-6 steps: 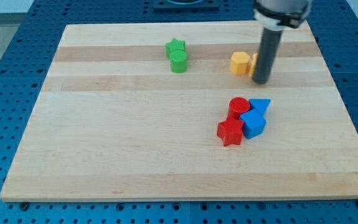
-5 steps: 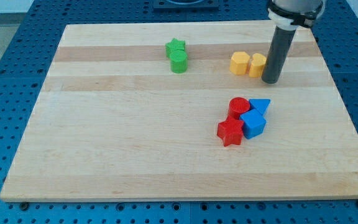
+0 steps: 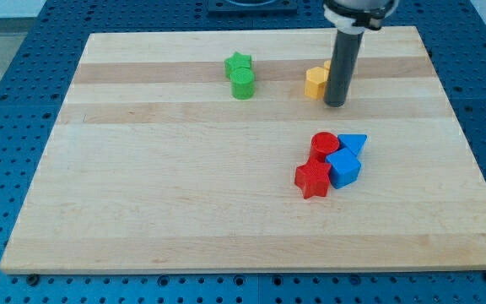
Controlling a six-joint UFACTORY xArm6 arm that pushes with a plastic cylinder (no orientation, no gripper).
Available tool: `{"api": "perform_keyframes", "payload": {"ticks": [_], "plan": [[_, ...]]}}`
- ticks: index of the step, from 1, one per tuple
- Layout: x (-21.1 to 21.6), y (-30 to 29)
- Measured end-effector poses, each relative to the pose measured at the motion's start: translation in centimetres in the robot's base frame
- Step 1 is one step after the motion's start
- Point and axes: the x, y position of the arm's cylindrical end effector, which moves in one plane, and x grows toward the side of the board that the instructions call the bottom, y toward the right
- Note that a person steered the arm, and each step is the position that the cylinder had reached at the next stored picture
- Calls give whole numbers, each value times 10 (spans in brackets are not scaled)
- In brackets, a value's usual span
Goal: Move your arm to the right center of the board
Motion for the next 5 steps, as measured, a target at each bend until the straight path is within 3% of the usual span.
{"api": "perform_keyframes", "payload": {"ticks": [1,2,3,4,5], "plan": [[-3,-23],[-3,16],[-2,100],[-37,118],[-39,113]]}}
